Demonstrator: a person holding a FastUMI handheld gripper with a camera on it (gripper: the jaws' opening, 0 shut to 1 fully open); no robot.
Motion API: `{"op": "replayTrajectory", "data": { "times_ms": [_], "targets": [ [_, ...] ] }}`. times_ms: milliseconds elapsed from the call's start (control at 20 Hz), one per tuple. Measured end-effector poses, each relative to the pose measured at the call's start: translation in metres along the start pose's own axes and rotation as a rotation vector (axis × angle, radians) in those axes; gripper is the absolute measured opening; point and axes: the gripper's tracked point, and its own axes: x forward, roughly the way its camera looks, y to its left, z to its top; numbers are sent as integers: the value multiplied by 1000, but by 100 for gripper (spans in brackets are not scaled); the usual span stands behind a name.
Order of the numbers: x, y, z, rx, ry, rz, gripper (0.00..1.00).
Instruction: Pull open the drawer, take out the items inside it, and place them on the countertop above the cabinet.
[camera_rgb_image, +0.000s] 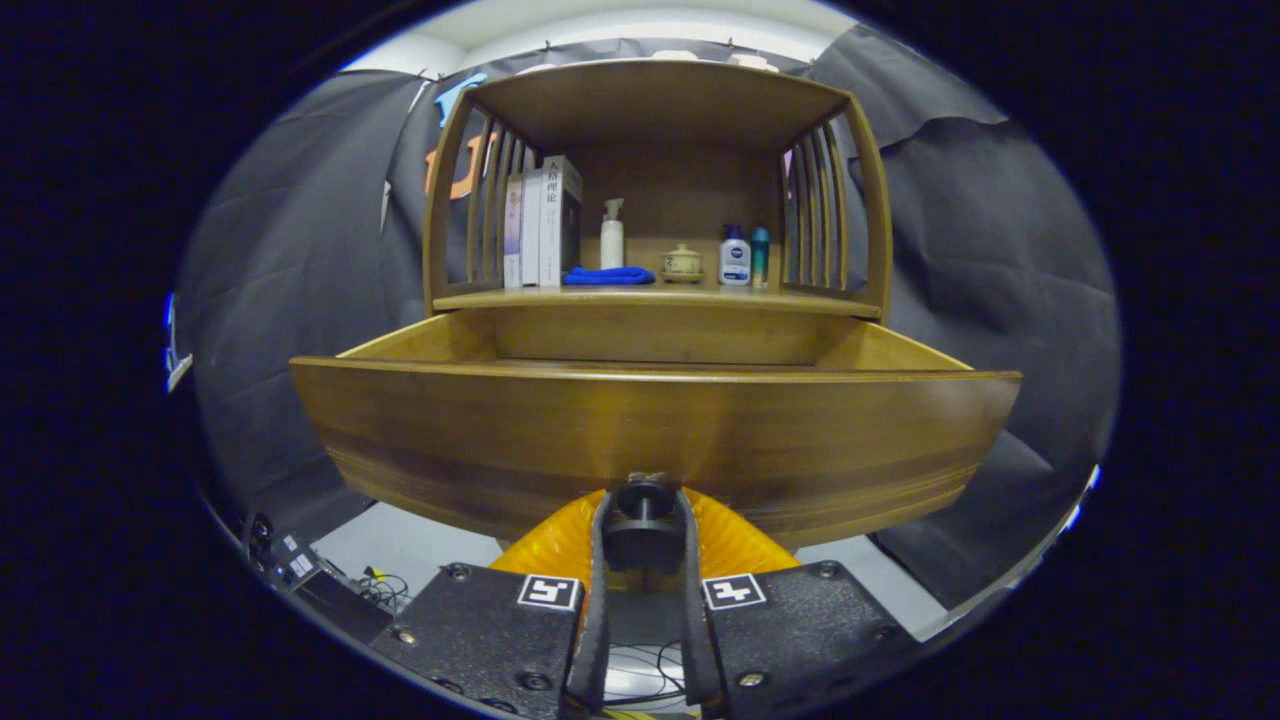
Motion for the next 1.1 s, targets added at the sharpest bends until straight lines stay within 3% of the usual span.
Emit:
{"op": "replayTrajectory", "data": {
  "times_ms": [350,450,700,1100],
  "targets": [
    [-2,0,-5,-13,22,12,32],
    [-11,-6,6,13,-10,32,49],
    [-61,-40,37,20,-87,-28,100],
    [-96,-77,138,93,-173,-41,100]
  ]
}}
